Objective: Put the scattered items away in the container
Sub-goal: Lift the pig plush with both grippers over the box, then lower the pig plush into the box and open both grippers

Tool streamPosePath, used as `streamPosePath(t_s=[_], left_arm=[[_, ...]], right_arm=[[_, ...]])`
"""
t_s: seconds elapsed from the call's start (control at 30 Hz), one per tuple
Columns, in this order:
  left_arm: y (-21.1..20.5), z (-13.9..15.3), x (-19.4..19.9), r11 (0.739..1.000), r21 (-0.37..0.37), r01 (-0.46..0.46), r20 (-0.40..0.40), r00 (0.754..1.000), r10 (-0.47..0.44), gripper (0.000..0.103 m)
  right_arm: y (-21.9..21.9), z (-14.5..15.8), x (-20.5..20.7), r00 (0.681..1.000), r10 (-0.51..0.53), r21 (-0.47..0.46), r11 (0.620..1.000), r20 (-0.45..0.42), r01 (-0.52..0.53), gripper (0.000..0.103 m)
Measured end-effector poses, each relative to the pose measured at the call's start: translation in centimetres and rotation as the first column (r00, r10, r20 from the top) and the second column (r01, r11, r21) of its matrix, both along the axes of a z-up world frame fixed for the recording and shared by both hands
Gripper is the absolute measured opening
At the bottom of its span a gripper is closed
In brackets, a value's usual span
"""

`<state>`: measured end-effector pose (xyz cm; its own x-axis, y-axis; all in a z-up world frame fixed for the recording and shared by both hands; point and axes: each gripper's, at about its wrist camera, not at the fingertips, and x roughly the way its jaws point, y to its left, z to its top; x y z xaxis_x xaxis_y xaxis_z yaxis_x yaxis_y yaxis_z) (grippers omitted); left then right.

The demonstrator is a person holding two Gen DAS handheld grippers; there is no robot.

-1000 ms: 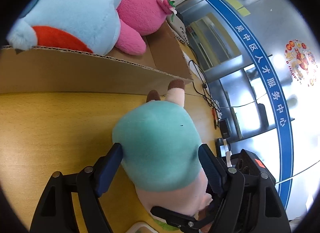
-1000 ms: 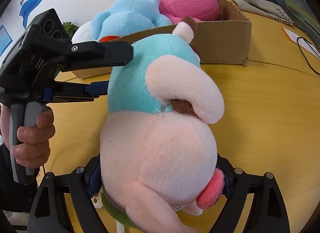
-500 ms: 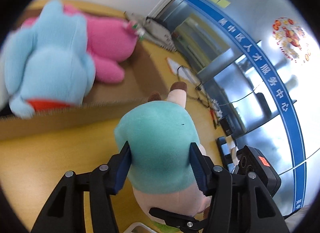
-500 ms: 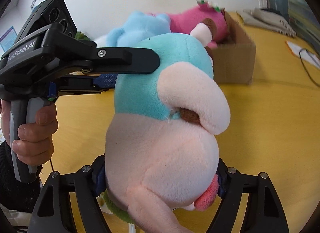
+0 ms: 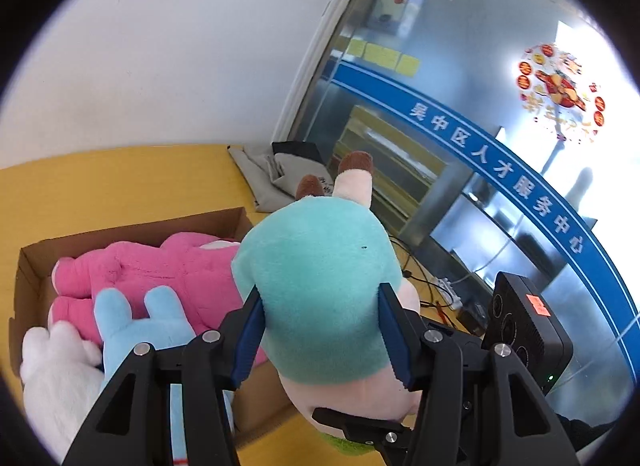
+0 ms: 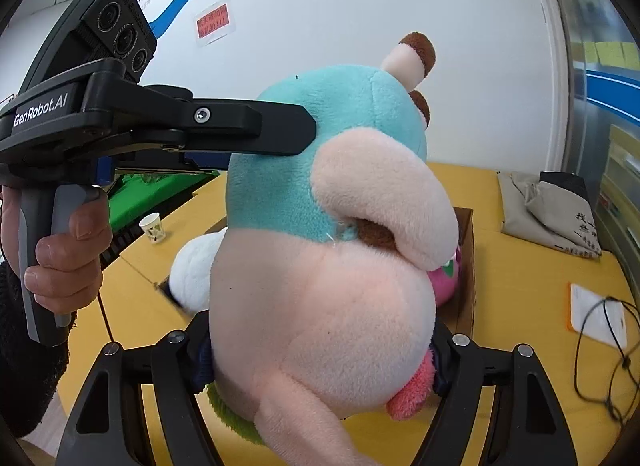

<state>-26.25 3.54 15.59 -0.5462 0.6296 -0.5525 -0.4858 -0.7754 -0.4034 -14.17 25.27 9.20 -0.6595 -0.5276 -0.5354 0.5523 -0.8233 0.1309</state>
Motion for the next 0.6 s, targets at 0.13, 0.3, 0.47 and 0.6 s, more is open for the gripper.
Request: streamPosePath(t_s=[0.13, 0.3, 0.47, 0.6], left_arm=[[0.3, -4.8, -4.3, 1.0, 0.004, -0.011, 0.114, 0.993, 0.01, 0.053], [-0.1, -12.3, -7.5, 0.998, 0.037, -0.055, 0.311, 0.95, 0.041, 0.053], [0.1, -12.7, -6.7, 0.998, 0.031, -0.062, 0.276, 0.96, 0.051, 0.055], [0.8, -13.0, -7.2, 0.996, -0.04, -0.079, 0.272, 0.958, 0.087, 0.058]], right_arm=[[-1.0, -2.9, -5.9, 0.999, -0.003, 0.043, 0.999, 0.039, 0.002, 0.082], [-0.7, -9.6, -10.1, 0.986, -0.01, 0.079, 0.997, 0.167, -0.003, 0.082], [0.1, -10.9, -11.1, 0.976, -0.018, 0.021, 1.0, 0.217, 0.014, 0.087], [-0.7, -11.9, -12.0, 0.972, -0.036, 0.048, 0.999, 0.233, 0.025, 0.091]])
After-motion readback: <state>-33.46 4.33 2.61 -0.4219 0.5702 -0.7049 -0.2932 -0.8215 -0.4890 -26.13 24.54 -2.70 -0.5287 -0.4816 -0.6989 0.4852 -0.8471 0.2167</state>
